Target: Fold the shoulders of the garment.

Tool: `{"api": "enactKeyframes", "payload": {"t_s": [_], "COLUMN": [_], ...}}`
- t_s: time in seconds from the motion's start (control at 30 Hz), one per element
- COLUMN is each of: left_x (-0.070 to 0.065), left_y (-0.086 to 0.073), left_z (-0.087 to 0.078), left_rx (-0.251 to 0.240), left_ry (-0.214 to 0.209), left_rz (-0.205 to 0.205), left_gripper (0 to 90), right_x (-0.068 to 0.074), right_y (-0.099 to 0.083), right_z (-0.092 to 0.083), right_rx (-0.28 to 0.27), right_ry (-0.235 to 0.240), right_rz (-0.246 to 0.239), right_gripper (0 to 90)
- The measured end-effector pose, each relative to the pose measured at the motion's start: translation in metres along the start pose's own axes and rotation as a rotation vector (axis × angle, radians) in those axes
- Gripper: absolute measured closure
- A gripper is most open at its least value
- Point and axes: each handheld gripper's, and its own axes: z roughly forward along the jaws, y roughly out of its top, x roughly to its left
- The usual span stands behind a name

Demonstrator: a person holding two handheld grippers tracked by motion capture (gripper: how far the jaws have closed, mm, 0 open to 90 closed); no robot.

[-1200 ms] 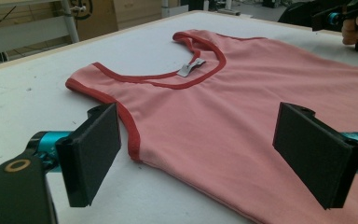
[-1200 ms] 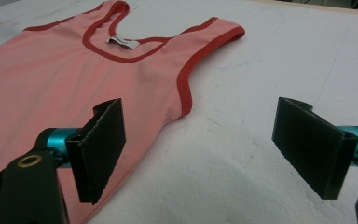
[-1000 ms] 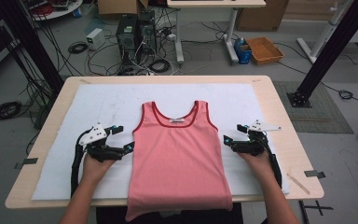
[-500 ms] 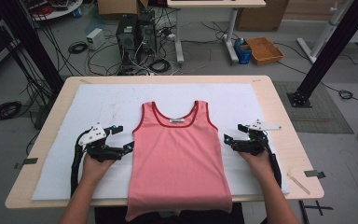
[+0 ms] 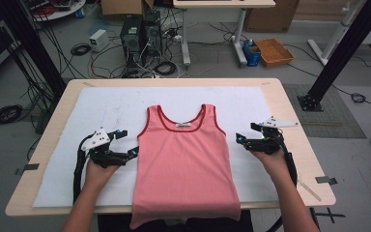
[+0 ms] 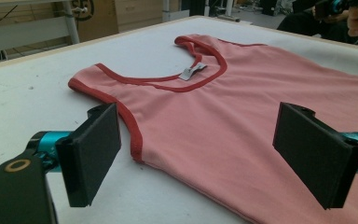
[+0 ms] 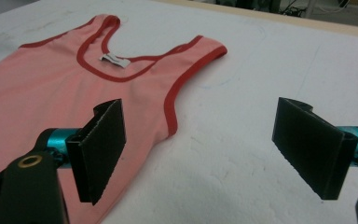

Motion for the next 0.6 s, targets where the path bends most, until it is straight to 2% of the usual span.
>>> {"api": "enactKeyframes", "payload": {"t_s": [0.13, 0.23, 0.4, 0.6], "left_x": [0.000, 0.001, 0.001, 0.001], "left_y": [0.000, 0.000, 0.000, 0.000], "left_z": [0.000, -0.001, -0.001, -0.001], "left_rx": [-0.004, -0.004, -0.007, -0.007], "left_ry": [0.001, 0.000, 0.001, 0.002], "left_rz": [-0.002, -0.002, -0.011, -0.015], "left_gripper": [15.1, 15.1, 15.1, 15.1], "right_x": [0.002, 0.003, 0.003, 0.000], "right_y": [0.023, 0.030, 0.049, 0.058], "right_z": [-0.003, -0.002, 0.007, 0.020], "right_rx": [0.006, 0.010, 0.026, 0.024], "right_ry": [0.016, 0.020, 0.034, 0.036], "right_rz": [-0.037, -0.049, -0.080, -0.059], "right_gripper": [17.1, 17.1, 17.1, 17.1]}}
